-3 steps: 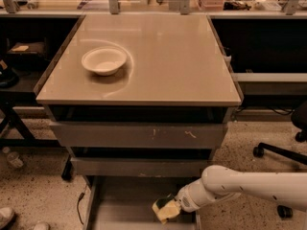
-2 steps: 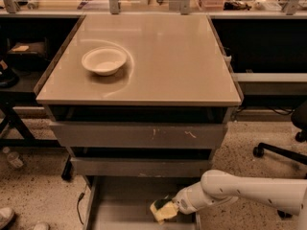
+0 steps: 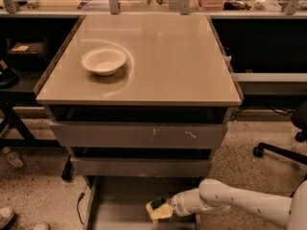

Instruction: Place sponge into bottom drawer

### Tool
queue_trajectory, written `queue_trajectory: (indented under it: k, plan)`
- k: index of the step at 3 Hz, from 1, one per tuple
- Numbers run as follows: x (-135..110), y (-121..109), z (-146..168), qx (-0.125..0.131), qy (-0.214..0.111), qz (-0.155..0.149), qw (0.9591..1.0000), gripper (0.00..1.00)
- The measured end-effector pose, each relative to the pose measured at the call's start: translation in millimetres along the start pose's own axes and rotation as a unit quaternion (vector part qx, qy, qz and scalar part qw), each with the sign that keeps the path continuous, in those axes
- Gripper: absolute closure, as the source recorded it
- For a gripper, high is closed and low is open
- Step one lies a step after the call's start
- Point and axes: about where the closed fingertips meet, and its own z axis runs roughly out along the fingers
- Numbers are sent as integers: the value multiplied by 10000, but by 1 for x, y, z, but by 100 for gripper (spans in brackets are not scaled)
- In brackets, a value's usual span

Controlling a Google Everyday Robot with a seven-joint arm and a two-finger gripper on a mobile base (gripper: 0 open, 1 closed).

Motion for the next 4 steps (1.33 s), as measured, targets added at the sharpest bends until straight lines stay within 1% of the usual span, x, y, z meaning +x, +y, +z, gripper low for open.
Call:
queue_trajectory:
  k: [1, 2, 3, 4]
  plan:
    - [0, 0, 0, 0, 0, 0, 10000, 100]
    - [-1, -14, 17, -62, -360, 85, 9993, 100]
    - [-9, -42, 34, 103, -714, 100, 9973, 100]
    - [-10, -65, 47, 365, -839, 158, 9957, 100]
